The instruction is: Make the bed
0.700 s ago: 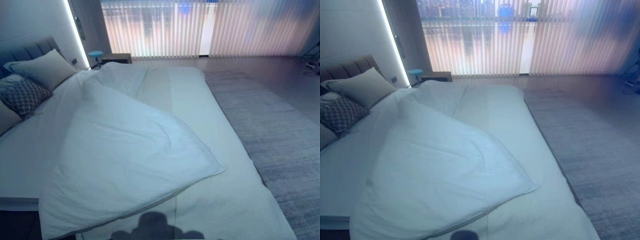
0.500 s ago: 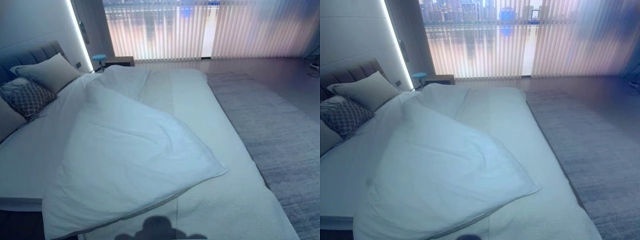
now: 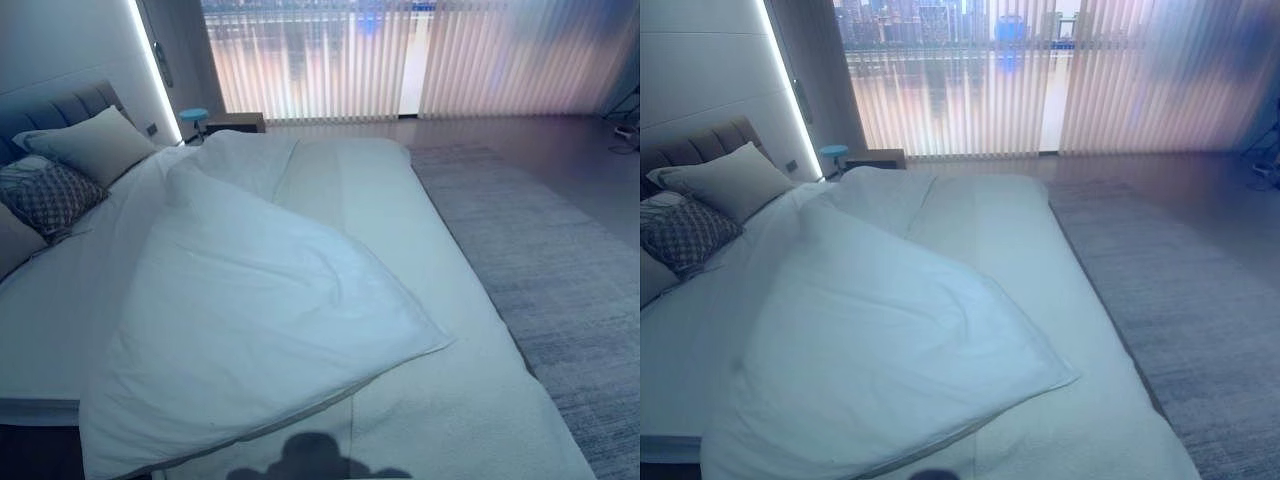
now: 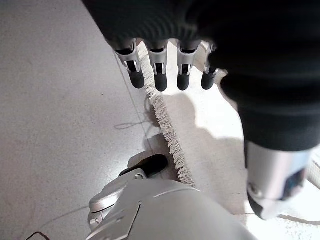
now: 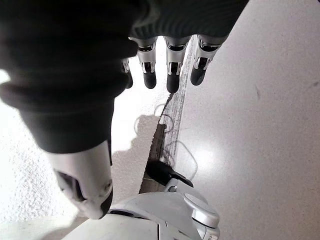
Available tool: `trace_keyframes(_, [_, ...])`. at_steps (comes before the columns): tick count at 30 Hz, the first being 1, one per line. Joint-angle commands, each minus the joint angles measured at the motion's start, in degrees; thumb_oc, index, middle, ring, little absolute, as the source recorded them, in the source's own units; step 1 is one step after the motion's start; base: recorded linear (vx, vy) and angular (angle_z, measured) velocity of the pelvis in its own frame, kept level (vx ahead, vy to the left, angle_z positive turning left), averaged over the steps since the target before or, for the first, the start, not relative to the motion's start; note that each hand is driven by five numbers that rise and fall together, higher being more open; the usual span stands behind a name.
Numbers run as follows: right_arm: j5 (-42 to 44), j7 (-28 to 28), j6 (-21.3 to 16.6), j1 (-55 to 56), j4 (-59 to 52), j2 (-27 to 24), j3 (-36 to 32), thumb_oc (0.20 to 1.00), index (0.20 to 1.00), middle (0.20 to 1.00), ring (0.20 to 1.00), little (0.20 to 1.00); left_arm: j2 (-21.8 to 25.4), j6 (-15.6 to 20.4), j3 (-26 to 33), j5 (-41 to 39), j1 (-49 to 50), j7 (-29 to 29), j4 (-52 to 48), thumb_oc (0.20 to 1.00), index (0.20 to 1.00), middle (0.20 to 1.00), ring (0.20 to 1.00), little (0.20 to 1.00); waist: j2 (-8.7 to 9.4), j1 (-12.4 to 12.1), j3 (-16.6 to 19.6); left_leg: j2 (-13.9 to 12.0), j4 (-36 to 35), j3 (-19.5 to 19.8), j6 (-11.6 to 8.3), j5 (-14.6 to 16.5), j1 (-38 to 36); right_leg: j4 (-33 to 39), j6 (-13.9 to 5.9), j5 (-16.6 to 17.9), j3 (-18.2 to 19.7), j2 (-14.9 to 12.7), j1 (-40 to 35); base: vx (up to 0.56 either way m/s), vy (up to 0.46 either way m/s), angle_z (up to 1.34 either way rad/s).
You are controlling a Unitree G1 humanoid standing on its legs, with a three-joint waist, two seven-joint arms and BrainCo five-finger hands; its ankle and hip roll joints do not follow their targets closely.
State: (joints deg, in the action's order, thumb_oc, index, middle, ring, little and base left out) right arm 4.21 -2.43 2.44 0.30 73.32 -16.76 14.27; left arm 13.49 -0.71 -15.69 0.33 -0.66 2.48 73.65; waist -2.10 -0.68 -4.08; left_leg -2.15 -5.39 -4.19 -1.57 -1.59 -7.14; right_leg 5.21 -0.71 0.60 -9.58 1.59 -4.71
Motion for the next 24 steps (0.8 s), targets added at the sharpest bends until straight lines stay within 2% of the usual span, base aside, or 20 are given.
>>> trace_keyframes(1, [9.3,-0.6,-2.2,-4.3,-2.6,1.1,-1.5,1.0,1.0,1.0,1.0,1.0,-0.5,0.8,1.7,-2.6,-3.3,1.2,1.9,1.0,1.0,1.0,1.0,1.0,2.28,1.1,-2.2,4.6,0.4,-0.5,0.64,2.1,1.2,-0.8,-5.14,1.6,3.0,-3.2,-0.7,0.0,0.0,0.0])
trace_keyframes(2, [14.2,-0.6,-2.8,-4.9,-5.8,1.5,-2.4,1.0,1.0,1.0,1.0,1.0,-0.6,1.0,1.7,-3.3,-3.4,1.4,1.5,1.0,1.0,1.0,1.0,1.0,2.06,1.1,-2.7,4.6,0.4,-0.7,0.6,1.9,1.7,-0.7,-5.23,1.8,3.1,-3.3,-0.3,0.0,0.0,0.0])
trace_keyframes(4, [15.9,-0.7,-3.1,-5.3,-7.4,1.5,-2.7,1.0,1.0,1.0,1.0,1.0,-0.6,1.0,1.5,-3.6,-3.6,1.6,1.2,1.0,1.0,1.0,1.0,1.0,1.98,1.1,-3.0,4.6,0.4,-0.7,0.57,1.8,2.0,-0.7,-5.29,1.9,3.1,-3.3,0.1,-0.02,0.008,-0.01])
trace_keyframes(9, [28.3,-2.4,-5.3,-10.6,-13.6,1.4,-3.3,1.0,1.0,1.0,1.0,1.0,-0.8,1.3,-0.8,-5.7,-6.1,2.9,-0.1,1.0,1.0,1.0,1.0,1.0,1.35,0.9,-6.1,4.5,0.4,-0.6,0.38,0.6,5.5,-1.5,-5.39,2.5,2.7,-3.7,3.8,-0.1,0.022,0.0])
trace_keyframes(15, [41.5,-6.9,-8.5,-20.6,-21.0,2.1,-2.3,1.0,1.0,1.0,1.0,1.0,-1.5,1.6,-4.8,-9.0,-9.8,5.3,-2.0,1.0,1.0,1.0,1.0,1.0,0.69,-0.3,-10.5,4.8,0.4,-0.4,0.34,-1.5,10.8,-2.3,-5.37,4.0,3.0,-4.2,9.5,-0.08,0.015,0.02])
trace_keyframes(19, [44.7,-9.2,-9.8,-24.6,-23.1,2.1,-2.2,1.0,1.0,1.0,1.0,1.0,-1.9,1.5,-5.5,-10.8,-10.6,6.0,-2.8,1.0,1.0,1.0,1.0,1.0,0.52,-0.9,-12.1,5.0,0.8,-0.3,0.37,-2.0,13.2,-2.4,-5.32,4.7,3.2,-4.4,11.7,0.0,0.001,0.01])
trace_keyframes(24, [49.6,-12.5,-11.2,-33.9,-19.3,1.3,-4.2,1.0,1.0,1.0,1.0,1.0,-2.5,1.4,-7.0,-13.6,-11.1,6.7,-3.8,1.0,1.0,1.0,1.0,1.0,-0.09,-2.2,-14.0,5.2,0.8,0.2,0.33,-2.7,16.4,-2.3,-5.26,5.3,3.1,-4.4,14.7,0.01,0.003,0.02])
